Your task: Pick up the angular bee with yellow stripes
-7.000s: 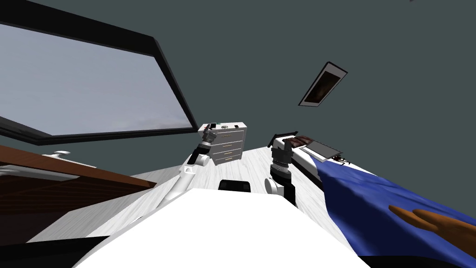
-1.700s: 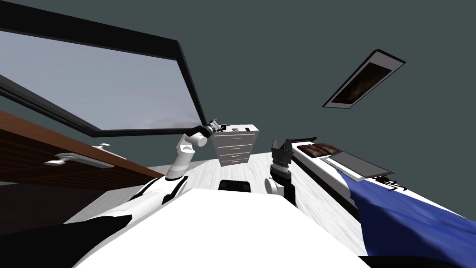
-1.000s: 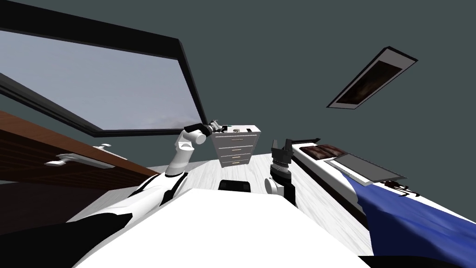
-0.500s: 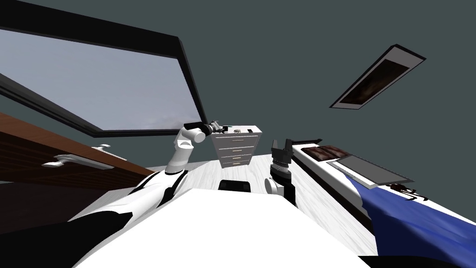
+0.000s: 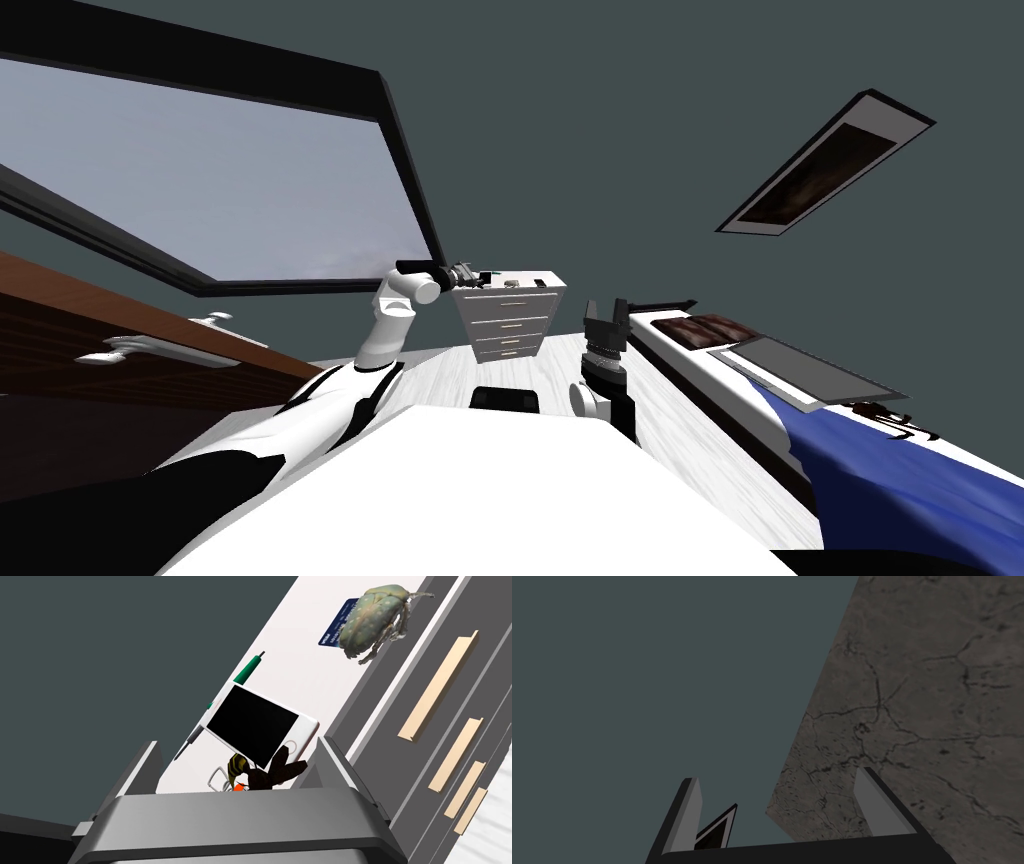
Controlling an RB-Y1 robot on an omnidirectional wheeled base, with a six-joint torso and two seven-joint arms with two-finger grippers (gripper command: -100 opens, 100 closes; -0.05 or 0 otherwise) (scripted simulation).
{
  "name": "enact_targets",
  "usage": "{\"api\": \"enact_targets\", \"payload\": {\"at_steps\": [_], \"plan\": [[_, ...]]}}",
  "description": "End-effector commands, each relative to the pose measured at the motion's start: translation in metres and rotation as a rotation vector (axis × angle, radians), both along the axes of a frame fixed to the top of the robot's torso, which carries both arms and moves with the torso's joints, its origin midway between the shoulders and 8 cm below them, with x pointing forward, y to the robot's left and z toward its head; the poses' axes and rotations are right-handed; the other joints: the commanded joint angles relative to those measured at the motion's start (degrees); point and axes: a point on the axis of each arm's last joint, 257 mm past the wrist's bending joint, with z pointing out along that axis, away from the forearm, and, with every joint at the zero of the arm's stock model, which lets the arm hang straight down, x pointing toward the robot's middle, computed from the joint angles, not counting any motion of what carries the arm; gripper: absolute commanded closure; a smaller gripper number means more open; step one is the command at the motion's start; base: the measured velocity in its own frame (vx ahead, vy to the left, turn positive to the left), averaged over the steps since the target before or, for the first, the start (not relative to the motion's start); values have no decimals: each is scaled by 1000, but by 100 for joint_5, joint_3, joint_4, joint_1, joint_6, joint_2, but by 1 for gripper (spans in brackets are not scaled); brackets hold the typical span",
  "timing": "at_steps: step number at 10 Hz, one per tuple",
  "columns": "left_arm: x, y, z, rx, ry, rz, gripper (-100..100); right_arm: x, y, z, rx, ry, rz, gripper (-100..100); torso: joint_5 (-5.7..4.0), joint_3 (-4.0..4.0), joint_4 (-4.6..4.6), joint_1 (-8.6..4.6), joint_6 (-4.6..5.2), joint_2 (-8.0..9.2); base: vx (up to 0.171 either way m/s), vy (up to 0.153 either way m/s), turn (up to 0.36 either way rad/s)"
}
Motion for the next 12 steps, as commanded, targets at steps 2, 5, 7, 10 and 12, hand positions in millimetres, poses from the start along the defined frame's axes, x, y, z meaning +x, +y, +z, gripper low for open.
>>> {"api": "enact_targets", "payload": {"at_steps": [2, 5, 7, 10, 12], "plan": [[-6, -1, -6, -13, 65, -1, -100, 0, 0, 0, 0, 0, 0, 0, 0, -1, 1, 3, 0, -3, 44, 21, 13], [-12, -2, -13, -22, 130, 1, -100, 0, 0, 0, 0, 0, 0, 0, 0, -4, -1, 3, 0, -8, 49, 14, 7], [-17, -3, -17, -34, 181, 3, -100, 0, 0, 0, 0, 0, 0, 0, 0, -7, -2, 0, 0, -14, 67, 12, 11], [-26, -1, -27, -34, 253, 10, -100, 0, 0, 0, 0, 0, 0, 0, 0, -2, 0, 2, 0, -4, 40, 17, 6], [-32, -1, -29, -43, 296, 13, -100, 0, 0, 0, 0, 0, 0, 0, 0, 0, 0, 0, 0, 0, 35, 12, 7]]}}
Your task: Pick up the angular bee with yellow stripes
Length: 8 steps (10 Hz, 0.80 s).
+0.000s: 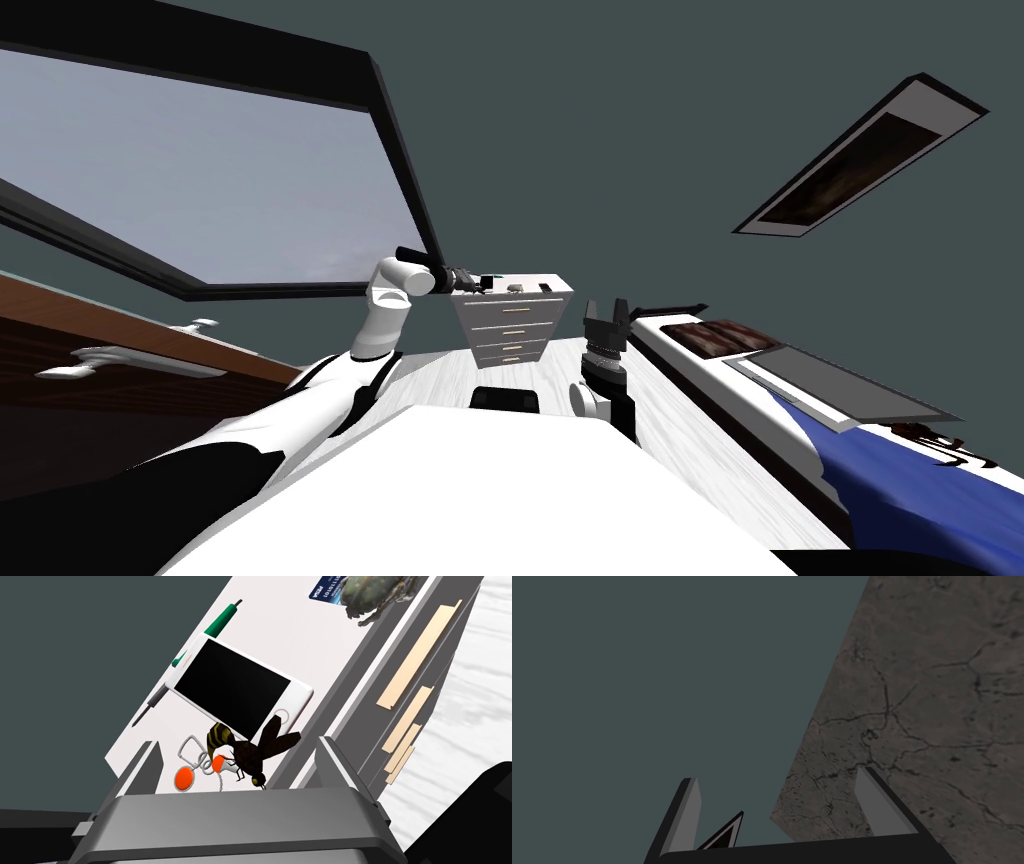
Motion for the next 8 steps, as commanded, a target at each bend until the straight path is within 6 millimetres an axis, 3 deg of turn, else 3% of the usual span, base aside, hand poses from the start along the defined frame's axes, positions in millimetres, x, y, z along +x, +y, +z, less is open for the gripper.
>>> {"api": "enact_targets", "payload": {"at_steps": [1, 8], "plan": [[-7, 2, -7, 5, 45, 6, -100, 0, 0, 0, 0, 0, 0, 0, 0, 0, 0, 0, 0, 0, 52, 15, 6], [-32, 8, -25, 11, 209, 31, -100, 0, 0, 0, 0, 0, 0, 0, 1, -4, -2, 2, 0, -6, 51, 15, 6]]}}
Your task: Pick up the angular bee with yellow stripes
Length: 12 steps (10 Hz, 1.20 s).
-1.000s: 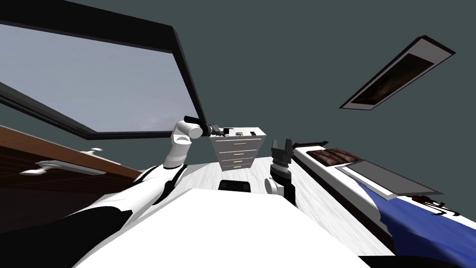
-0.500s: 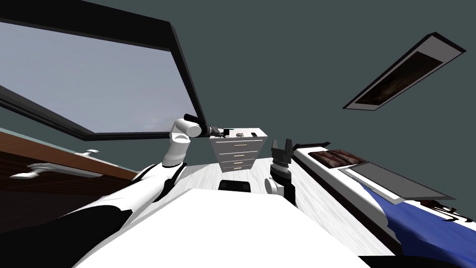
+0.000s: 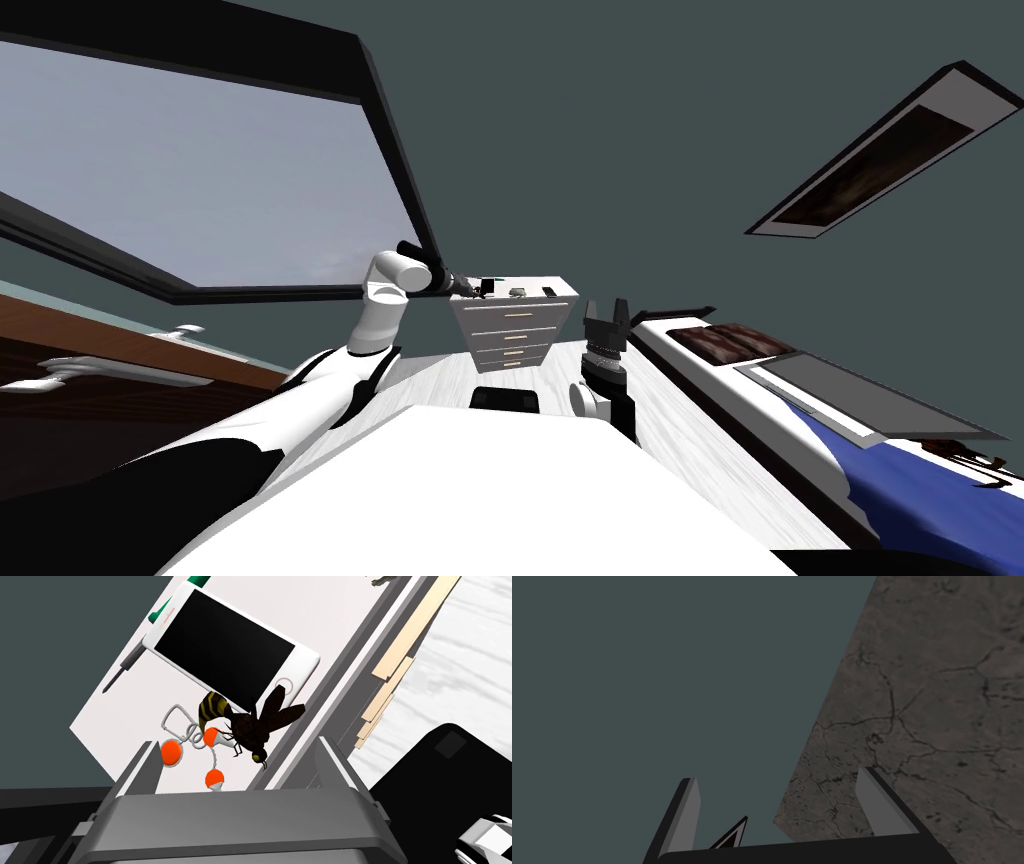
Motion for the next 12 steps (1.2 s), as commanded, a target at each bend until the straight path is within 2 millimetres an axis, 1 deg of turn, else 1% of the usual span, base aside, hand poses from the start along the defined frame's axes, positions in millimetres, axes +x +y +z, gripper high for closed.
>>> {"api": "enact_targets", "payload": {"at_steps": [1, 6, 7, 8, 12], "plan": [[-8, 2, -4, 0, 47, 9, -100, 0, 0, 0, 0, 0, 0, 0, 0, 0, 0, 0, 0, 0, 56, 8, 6], [-27, 10, -17, 23, 154, 29, -100, 0, 0, 0, 0, 0, 0, 0, -1, 1, 1, -4, 0, 2, 48, 4, 2], [-33, 13, -21, 28, 191, 36, -100, 0, 0, 0, 0, 0, 0, 0, -1, 3, 1, -5, 0, 5, 46, -6, -3], [-34, 13, -21, 30, 194, 37, -100, 0, 0, 0, 0, 0, 0, 0, -2, 2, 1, -8, 0, 3, 39, -5, 0], [-58, 23, -42, 63, 332, 61, -100, 0, 0, 0, 0, 0, 0, 0, -3, -4, -2, -12, 0, -7, 66, -12, -11]]}}
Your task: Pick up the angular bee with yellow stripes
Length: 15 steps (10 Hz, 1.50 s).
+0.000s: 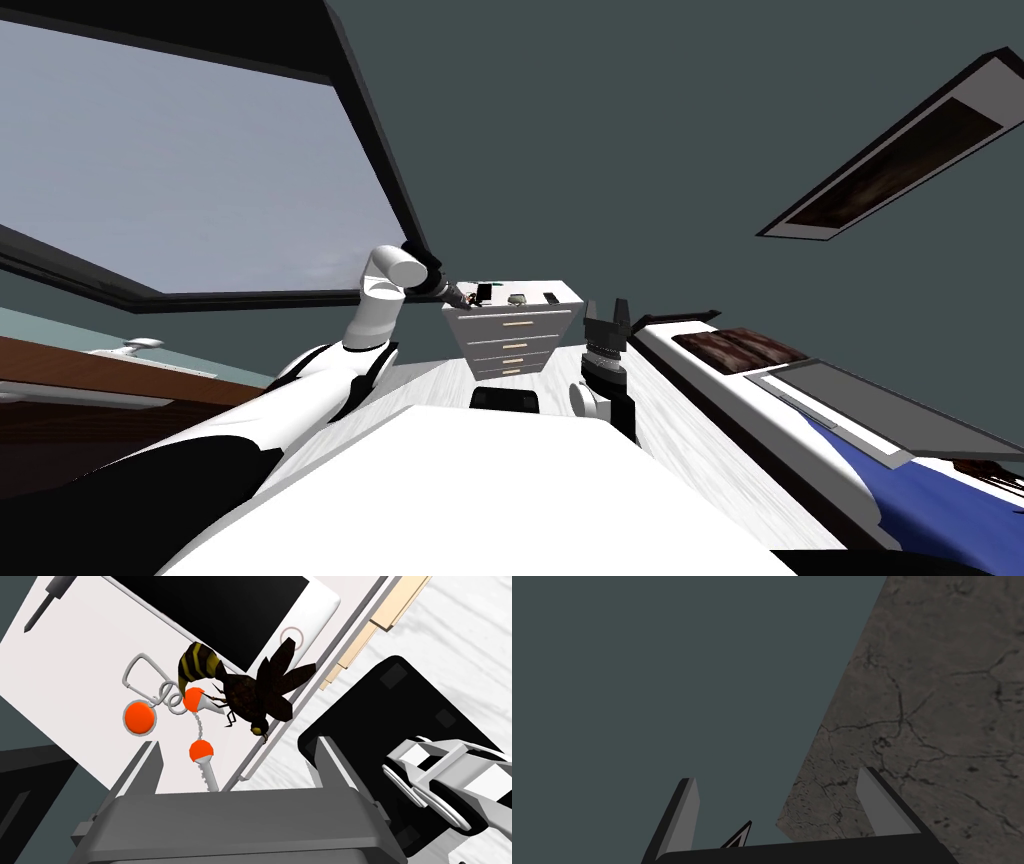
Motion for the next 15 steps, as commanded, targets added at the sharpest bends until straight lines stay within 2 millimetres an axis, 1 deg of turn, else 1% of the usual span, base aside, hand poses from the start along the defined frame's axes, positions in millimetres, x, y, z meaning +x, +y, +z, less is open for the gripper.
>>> {"api": "enact_targets", "payload": {"at_steps": [1, 2, 3, 4, 7, 8, 9, 13, 14, 15], "plan": [[-8, 3, -9, 15, 53, 7, -100, 0, 0, 0, 0, 0, 0, 0, 0, 0, 0, 0, 0, 0, 75, -26, -25], [-6, 2, -6, 9, 32, 4, -100, 0, 0, 0, 0, 0, 0, 0, 0, 1, 0, -3, 0, 2, 30, -14, -2], [-7, 2, -7, 11, 38, 5, 0, 0, 0, 0, 0, 0, 0, 0, 0, 8, 3, 0, 0, 15, 6, -2, 1], [0, 4, -15, 9, 36, 6, -100, 0, 0, 0, 0, 0, 0, 0, 1, 14, 6, 4, -1, 25, -6, -13, -10], [9, 8, -27, 10, 35, 8, -100, 0, 0, 0, 0, 0, 0, 0, 0, 20, 8, -3, 0, 36, -11, -23, -6], [7, 7, -24, 10, 37, 9, -100, 0, 0, 0, 0, 0, 0, 0, 0, 21, 8, -2, -1, 37, -6, -10, 0], [7, 7, -24, 9, 35, 8, 100, 0, 0, 0, 0, 0, 0, 0, 0, 21, 9, 2, -1, 36, 0, 0, 0], [8, 7, -24, 7, 32, 10, 100, 0, 0, 0, 0, 0, 0, 0, 0, 10, 1, 9, 5, 21, 0, 0, 0], [8, 7, -23, 7, 32, 11, 0, 0, 0, 0, 0, 0, 0, 0, 0, 9, 0, 9, 6, 20, 0, 0, 0], [1, 5, -17, 9, 36, 7, 100, 0, 0, 0, 0, 0, 0, 0, 0, 9, 0, 9, 6, 20, 12, 17, 2]]}}
